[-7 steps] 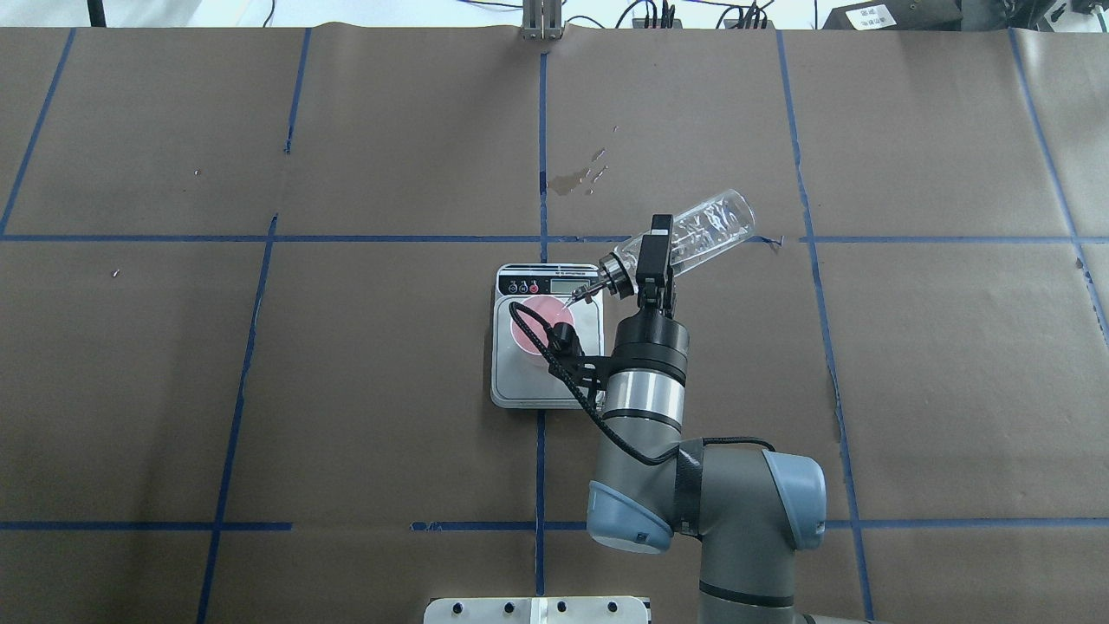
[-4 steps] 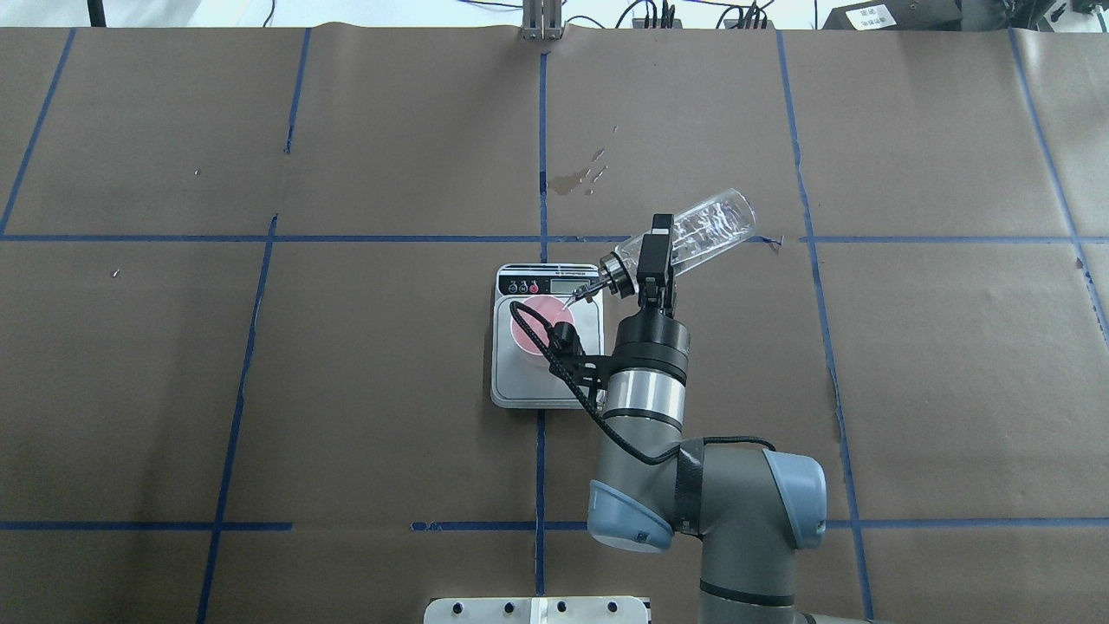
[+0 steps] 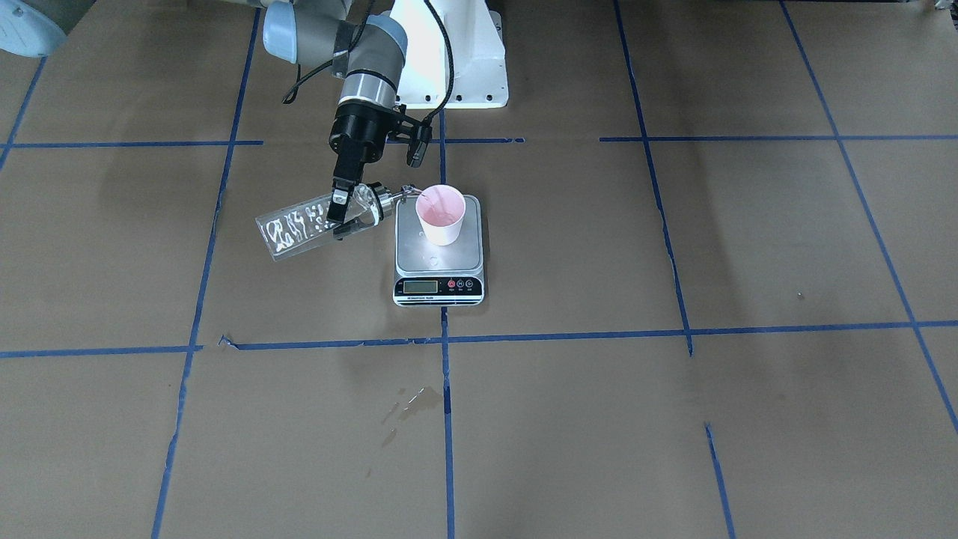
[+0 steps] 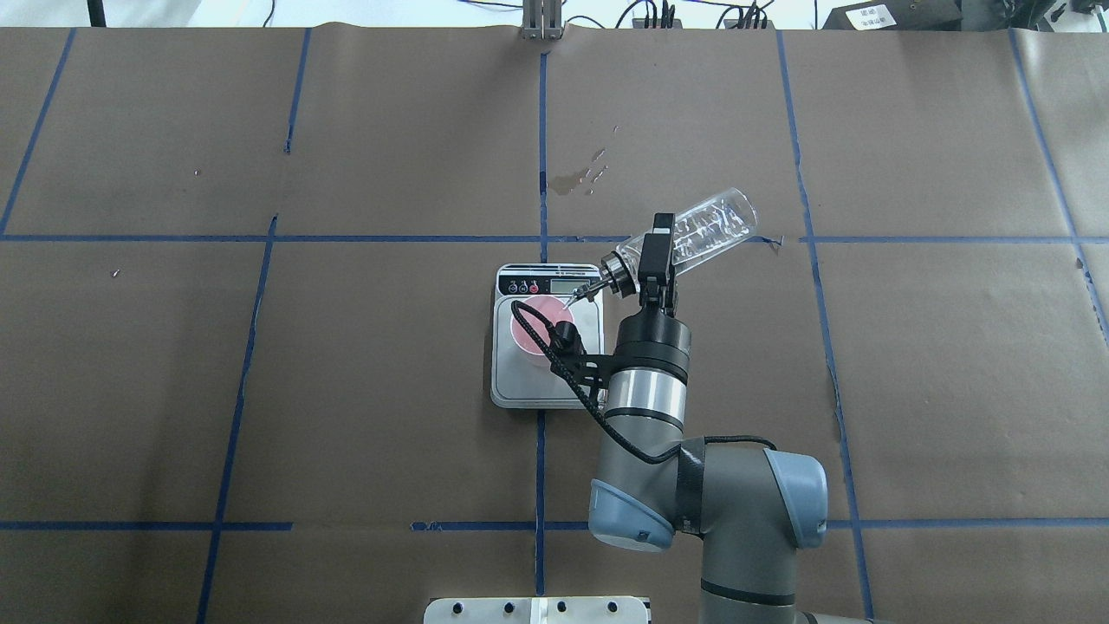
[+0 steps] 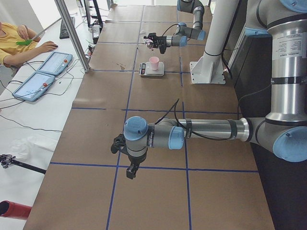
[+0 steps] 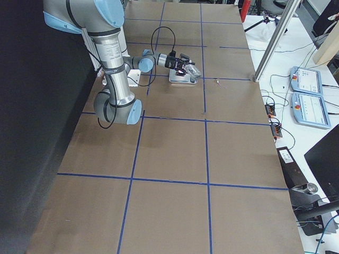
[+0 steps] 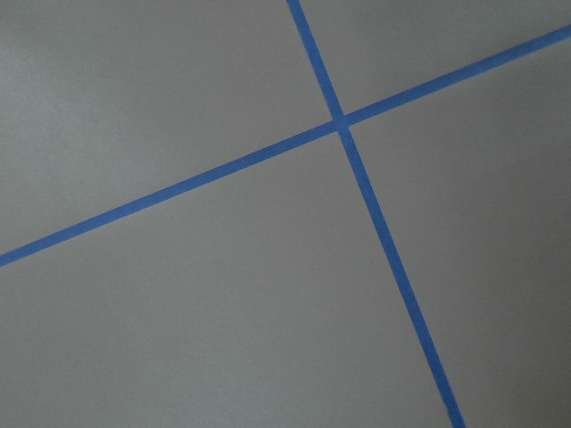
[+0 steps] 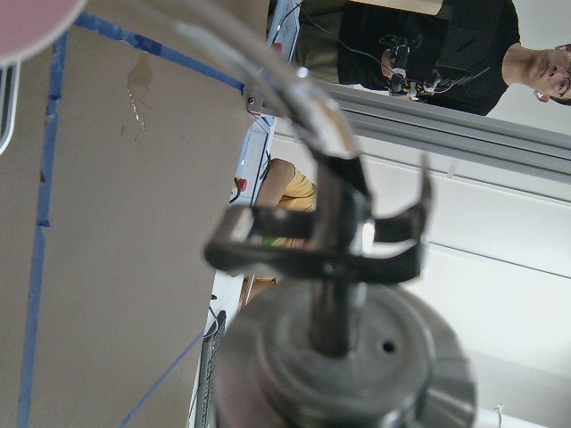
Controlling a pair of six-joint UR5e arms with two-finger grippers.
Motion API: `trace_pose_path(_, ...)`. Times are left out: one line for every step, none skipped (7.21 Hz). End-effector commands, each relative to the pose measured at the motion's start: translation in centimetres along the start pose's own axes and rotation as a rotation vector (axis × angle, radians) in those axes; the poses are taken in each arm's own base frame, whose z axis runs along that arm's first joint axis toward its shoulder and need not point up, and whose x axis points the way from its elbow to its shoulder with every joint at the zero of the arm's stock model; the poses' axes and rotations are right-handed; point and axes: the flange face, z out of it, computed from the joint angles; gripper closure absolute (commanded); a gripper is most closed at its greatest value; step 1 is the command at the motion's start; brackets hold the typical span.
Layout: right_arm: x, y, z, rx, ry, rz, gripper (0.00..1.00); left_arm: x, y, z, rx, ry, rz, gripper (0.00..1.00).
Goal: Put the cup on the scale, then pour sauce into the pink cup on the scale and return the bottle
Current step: 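Tilt the bottle spout down over the pink cup with the right gripper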
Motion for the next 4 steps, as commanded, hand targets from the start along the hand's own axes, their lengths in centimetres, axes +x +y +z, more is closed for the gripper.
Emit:
trace_pose_path(1.65,-0.18,-0.4,0.015,-0.009,0.107,1.0,-0.01,-0.02,0.04,0.0,0.0,0.001,0.0)
trace_pose_path(2.07,-0.1,-0.54,0.037,-0.02,0.259,1.0,-0.05,0.01,0.1,-0.001,0.0,0.0,0.0)
trace_pose_path(2.23,-0.2,-0.81,0.062,-0.091,0.39,1.0,-0.04,0.01,0.1,-0.001,0.002,0.0,0.0)
trace_pose_path(2.26,-0.08,-0.92,0.084,-0.15,0.552,1.0,0.07,-0.03,0.1,0.003,0.013,0.0,0.0)
